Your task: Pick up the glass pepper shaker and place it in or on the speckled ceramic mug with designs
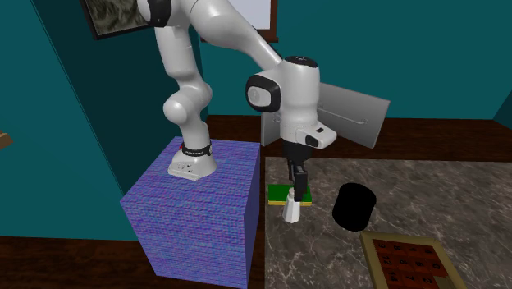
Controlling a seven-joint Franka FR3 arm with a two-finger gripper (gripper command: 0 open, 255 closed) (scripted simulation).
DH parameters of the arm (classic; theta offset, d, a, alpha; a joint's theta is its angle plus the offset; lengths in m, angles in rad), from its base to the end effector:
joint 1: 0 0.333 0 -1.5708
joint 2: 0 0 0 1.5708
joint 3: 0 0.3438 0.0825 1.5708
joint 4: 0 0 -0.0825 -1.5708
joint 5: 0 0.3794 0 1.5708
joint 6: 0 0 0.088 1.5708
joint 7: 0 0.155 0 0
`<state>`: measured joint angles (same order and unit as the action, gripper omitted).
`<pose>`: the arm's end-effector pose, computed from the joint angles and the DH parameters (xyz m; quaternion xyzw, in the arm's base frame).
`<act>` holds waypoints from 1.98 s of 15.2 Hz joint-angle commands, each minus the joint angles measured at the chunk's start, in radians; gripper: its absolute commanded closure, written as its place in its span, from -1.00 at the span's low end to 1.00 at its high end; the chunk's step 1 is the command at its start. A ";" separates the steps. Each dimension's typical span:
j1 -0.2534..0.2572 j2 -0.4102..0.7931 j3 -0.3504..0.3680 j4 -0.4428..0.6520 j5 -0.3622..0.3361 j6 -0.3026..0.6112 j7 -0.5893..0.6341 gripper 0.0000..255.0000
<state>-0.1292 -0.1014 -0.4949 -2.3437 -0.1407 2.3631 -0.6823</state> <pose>0.4037 -0.2991 0.3626 0.9952 0.0760 0.0269 0.0559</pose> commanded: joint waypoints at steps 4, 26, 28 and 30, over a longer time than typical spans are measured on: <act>0.001 0.054 -0.008 -0.018 0.029 0.068 -0.021 -1.00; 0.001 0.008 -0.002 0.011 0.005 -0.004 -0.006 1.00; 0.000 -0.009 0.000 0.024 -0.002 -0.032 -0.001 1.00; 0.000 -0.025 0.003 0.038 -0.008 -0.061 0.002 1.00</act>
<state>-0.1295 -0.1200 -0.4931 -2.3146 -0.1467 2.3179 -0.6816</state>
